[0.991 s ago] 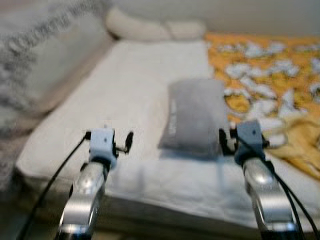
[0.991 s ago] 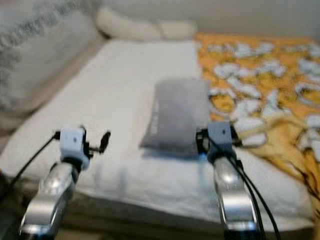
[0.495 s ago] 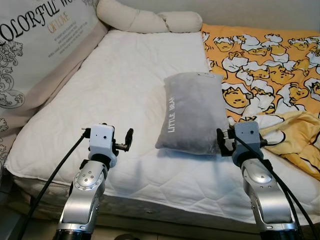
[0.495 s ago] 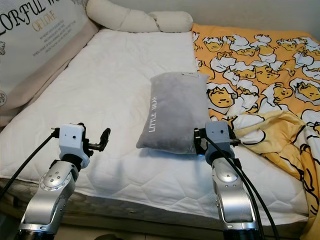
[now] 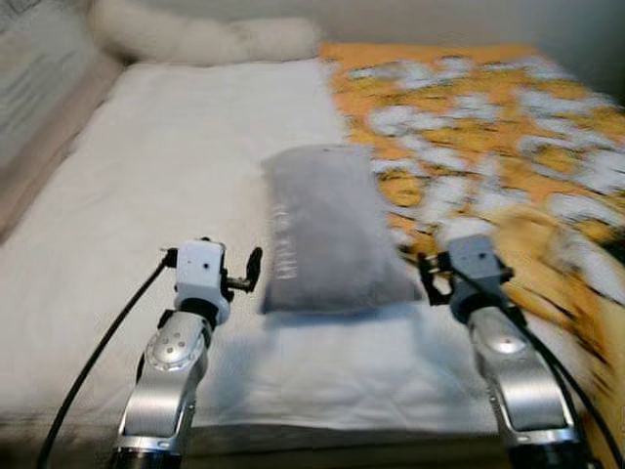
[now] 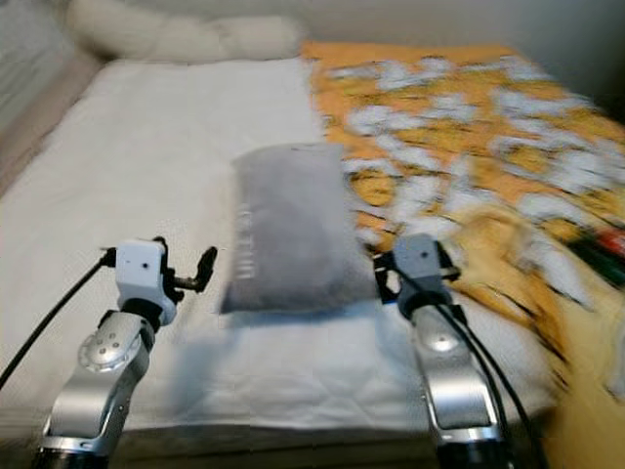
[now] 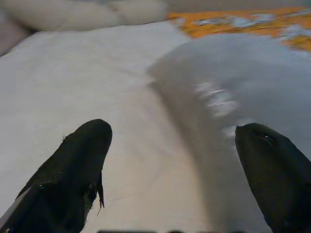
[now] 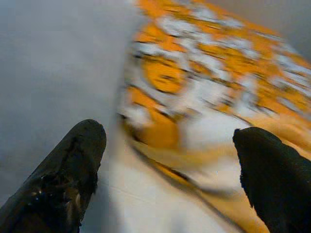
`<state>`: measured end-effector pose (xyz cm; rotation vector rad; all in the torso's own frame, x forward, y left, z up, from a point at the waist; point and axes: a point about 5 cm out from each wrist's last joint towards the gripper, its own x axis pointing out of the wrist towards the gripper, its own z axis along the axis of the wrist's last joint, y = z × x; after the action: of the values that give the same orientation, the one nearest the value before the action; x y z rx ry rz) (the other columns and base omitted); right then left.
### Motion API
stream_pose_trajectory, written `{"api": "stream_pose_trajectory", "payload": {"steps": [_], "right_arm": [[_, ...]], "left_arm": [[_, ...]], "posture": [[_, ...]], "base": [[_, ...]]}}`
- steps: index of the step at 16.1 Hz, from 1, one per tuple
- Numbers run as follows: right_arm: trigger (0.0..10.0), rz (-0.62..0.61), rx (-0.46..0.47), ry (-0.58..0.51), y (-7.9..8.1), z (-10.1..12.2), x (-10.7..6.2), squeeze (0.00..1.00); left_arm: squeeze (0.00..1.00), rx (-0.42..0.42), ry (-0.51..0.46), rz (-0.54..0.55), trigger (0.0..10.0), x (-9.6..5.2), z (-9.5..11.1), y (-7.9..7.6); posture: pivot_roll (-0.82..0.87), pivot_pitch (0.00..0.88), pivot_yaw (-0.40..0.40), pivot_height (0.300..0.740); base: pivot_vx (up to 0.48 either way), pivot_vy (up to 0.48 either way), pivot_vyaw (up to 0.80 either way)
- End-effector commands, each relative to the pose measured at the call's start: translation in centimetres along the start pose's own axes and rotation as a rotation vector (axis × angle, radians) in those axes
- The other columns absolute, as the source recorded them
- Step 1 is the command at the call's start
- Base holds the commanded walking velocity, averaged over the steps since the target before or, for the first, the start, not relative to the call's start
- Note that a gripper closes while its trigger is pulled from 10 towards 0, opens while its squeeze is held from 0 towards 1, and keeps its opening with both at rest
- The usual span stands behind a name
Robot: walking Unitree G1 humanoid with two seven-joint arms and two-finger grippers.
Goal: Clean up the room
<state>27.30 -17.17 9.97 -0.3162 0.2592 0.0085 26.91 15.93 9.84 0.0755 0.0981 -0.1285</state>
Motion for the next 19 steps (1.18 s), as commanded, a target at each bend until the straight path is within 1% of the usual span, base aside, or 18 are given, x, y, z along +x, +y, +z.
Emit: {"api": "stream_pose_trajectory", "payload": {"steps": [1, 2, 11, 19], "right_arm": [[10.0, 0.009, -0.002, -0.034, 0.32, 0.76, 0.2, 0.0], [10.0, -0.002, 0.022, -0.026, 0.28, 0.66, 0.2, 0.0], [10.0, -0.015, 0.03, -0.01, 0.28, 0.22, 0.15, 0.0], [10.0, -0.031, 0.026, -0.014, -0.26, 0.31, 0.43, 0.0]], "left_arm": [[0.0, 0.001, 0.004, 0.02, 10.0, -0.06, 0.11, 0.53], [0.0, 0.003, 0.005, 0.022, 10.0, -0.03, 0.15, 0.56], [0.0, 0.014, 0.024, 0.011, 10.0, -0.4, -0.1, 0.57], [0.0, 0.023, 0.032, -0.013, 10.0, 0.12, -0.19, 0.21]], "posture": [[0.02, 0.0, -0.007, 0.74], [0.02, 0.0, -0.006, 0.74], [0.02, 0.0, 0.0, 0.74], [0.01, 0.0, 0.011, 0.74]], "base": [[0.311, 0.0, 0.8], [0.292, 0.0, 0.0], [0.0, 0.0, 0.0], [0.0, 0.0, 0.0]]}}
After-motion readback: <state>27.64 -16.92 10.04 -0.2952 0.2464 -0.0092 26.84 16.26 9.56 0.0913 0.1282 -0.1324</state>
